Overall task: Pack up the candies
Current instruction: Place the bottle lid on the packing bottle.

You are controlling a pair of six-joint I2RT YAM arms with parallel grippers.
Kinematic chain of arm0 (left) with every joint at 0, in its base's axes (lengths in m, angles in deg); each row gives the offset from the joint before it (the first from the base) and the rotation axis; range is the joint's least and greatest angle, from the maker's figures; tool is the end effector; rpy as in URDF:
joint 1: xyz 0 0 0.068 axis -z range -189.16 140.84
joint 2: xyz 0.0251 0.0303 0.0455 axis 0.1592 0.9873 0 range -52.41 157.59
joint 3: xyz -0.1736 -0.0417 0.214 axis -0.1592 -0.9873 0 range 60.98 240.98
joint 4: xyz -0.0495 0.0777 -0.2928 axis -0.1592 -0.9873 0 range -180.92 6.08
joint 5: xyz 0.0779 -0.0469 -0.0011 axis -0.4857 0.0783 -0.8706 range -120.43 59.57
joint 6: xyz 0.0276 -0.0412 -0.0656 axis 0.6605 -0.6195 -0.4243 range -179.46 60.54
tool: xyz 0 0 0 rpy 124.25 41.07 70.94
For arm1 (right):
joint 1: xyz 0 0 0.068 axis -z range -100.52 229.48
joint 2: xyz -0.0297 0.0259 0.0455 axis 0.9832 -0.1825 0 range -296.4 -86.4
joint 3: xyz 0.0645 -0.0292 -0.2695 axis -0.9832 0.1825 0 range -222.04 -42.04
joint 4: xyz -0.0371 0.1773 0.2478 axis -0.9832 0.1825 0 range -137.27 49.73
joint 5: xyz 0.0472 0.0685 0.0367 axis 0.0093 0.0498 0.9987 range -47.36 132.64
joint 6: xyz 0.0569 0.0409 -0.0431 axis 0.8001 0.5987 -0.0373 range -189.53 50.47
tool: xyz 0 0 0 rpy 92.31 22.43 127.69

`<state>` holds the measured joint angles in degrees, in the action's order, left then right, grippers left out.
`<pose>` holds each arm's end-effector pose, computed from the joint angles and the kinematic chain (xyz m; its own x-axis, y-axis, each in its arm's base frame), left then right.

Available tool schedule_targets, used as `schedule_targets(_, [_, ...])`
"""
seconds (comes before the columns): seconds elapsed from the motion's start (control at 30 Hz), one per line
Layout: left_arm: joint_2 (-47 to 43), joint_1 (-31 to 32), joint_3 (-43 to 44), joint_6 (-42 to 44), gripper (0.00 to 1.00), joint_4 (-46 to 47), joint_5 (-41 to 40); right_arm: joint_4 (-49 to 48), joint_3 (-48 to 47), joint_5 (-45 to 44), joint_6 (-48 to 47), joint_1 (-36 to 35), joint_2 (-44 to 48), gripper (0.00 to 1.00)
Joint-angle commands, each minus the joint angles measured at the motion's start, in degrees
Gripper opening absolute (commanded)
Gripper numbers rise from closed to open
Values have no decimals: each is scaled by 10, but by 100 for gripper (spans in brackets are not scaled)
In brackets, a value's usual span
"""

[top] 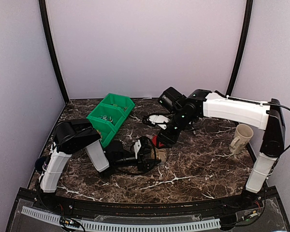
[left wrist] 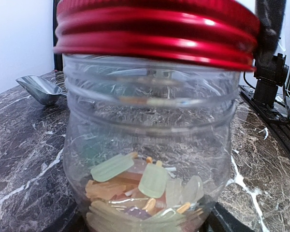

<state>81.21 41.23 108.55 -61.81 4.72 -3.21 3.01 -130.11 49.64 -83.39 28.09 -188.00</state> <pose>0.2450 -0.3474 0.0271 -0.0114 -0.0435 -0.9990 0.9767 0.2134 -0.0204 0.2659 0.3473 0.2376 -0.3496 -0.8191 -0.4548 -0.9198 0.3924 0.0004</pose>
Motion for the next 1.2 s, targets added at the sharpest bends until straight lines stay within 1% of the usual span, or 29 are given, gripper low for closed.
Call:
schedule_targets(0.0, [9, 1, 0, -6, 73, -38, 4, -4, 8, -19, 8, -5, -11, 62])
schedule_targets(0.27, [10, 1, 0, -6, 73, -38, 4, 3, 9, -25, 10, -3, -6, 62])
schedule_targets(0.7, [10, 1, -2, -5, 73, -35, 0, -8, 9, -16, 15, 4, -24, 64])
schedule_targets(1.17, [10, 1, -2, -5, 73, -37, -15, -23, 26, -14, 25, 9, -14, 64])
